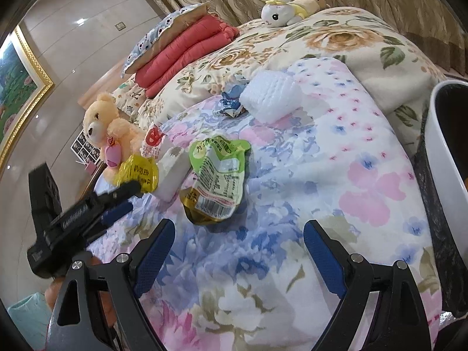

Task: Collect trash
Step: 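Move both open tools back over the bed toward the yellow wrapper and green pouch, then grasp the yellow wrapper with the left tool while the right grasps the green pouch, then carry the yellow wrapper and green pouch over the bin, then open both tools to drop the yellow wrapper and green pouch into the bin, then move both open tools back over the bed toward the foam block and mesh net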

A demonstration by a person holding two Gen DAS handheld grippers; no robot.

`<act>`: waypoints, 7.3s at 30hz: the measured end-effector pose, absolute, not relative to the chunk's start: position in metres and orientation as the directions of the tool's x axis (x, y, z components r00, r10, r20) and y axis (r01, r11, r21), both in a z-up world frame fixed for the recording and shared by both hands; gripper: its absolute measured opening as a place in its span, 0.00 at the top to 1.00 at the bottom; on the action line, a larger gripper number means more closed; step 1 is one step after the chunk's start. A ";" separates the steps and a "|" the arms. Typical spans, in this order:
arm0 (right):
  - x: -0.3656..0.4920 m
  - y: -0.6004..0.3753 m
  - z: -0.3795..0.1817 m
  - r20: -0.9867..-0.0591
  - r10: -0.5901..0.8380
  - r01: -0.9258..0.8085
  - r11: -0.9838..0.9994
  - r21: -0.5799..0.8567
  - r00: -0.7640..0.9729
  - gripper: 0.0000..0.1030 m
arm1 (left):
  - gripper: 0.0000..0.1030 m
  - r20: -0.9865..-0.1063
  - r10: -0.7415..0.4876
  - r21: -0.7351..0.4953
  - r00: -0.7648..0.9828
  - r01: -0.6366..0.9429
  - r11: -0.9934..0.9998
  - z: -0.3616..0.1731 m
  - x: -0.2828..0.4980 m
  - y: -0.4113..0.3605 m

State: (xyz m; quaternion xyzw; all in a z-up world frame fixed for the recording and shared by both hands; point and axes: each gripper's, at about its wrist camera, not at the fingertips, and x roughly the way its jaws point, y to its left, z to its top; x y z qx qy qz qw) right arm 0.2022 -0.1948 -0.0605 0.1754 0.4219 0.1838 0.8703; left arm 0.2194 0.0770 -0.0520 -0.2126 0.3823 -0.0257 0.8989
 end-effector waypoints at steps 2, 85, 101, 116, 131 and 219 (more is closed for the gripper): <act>0.205 -0.191 -0.059 -0.664 0.466 -0.176 0.872 0.457 0.585 0.12 | 0.27 -0.685 -0.197 -0.401 0.701 -0.138 0.905 -0.056 0.211 0.086; 0.143 -0.278 -0.027 -0.593 0.394 -0.126 0.888 0.442 0.702 0.68 | 0.91 -0.667 -0.404 -0.305 0.626 0.265 0.915 -0.020 0.160 -0.064; 0.123 -0.346 -0.012 -0.565 0.302 -0.023 0.894 0.447 0.768 0.68 | 0.91 -0.665 -0.471 -0.274 0.580 0.397 0.876 -0.007 0.164 -0.132; 0.115 -0.397 -0.009 -0.558 0.229 0.062 0.889 0.454 0.798 0.68 | 0.91 -0.675 -0.504 -0.234 0.538 0.491 0.839 0.004 0.169 -0.191; 0.120 -0.426 -0.011 -0.570 0.180 0.111 0.892 0.439 0.802 0.68 | 0.91 -0.678 -0.517 -0.208 0.523 0.538 0.817 0.012 0.178 -0.230; 0.157 -0.314 -0.013 -0.588 0.312 -0.049 0.907 0.419 0.747 0.12 | 0.43 -0.678 -0.387 -0.348 0.624 0.191 0.918 -0.027 0.175 -0.070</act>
